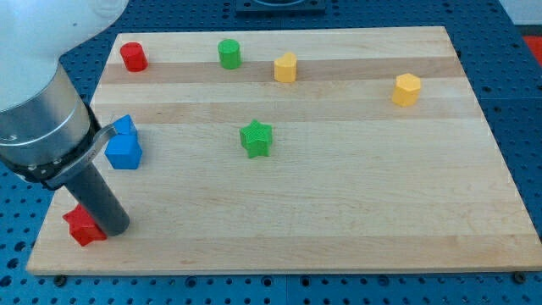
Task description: Place your arm to the left of the green circle
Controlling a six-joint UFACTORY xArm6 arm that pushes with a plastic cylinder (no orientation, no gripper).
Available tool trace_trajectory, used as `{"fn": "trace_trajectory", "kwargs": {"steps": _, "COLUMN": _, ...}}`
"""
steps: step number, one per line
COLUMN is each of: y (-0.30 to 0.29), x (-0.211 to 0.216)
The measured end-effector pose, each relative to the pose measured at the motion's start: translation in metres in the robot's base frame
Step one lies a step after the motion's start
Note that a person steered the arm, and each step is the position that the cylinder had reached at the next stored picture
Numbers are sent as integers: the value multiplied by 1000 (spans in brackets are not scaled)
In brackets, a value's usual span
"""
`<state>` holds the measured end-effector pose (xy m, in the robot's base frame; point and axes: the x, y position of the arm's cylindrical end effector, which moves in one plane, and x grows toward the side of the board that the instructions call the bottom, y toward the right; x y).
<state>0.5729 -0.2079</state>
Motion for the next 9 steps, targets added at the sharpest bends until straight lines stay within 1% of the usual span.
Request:
{"fn": "trace_trajectory", "kwargs": {"steps": 1, "y": 13, "x": 0}}
{"fn": "trace_trajectory", "kwargs": {"steps": 2, "y": 37, "x": -1}}
{"fn": "trace_trajectory", "kwargs": {"steps": 3, "y": 39, "x": -1}}
{"fn": "trace_trajectory", "kwargs": {"steps": 4, "y": 94, "x": -8}}
{"fn": "trace_trajectory", "kwargs": {"steps": 5, "y": 124, "x": -39}}
{"fn": "trace_trajectory", "kwargs": {"steps": 6, "y": 124, "x": -68}}
{"fn": "trace_trajectory", "kwargs": {"steps": 8, "y": 123, "x": -181}}
{"fn": "trace_trajectory", "kwargs": {"steps": 9, "y": 112, "x": -214}}
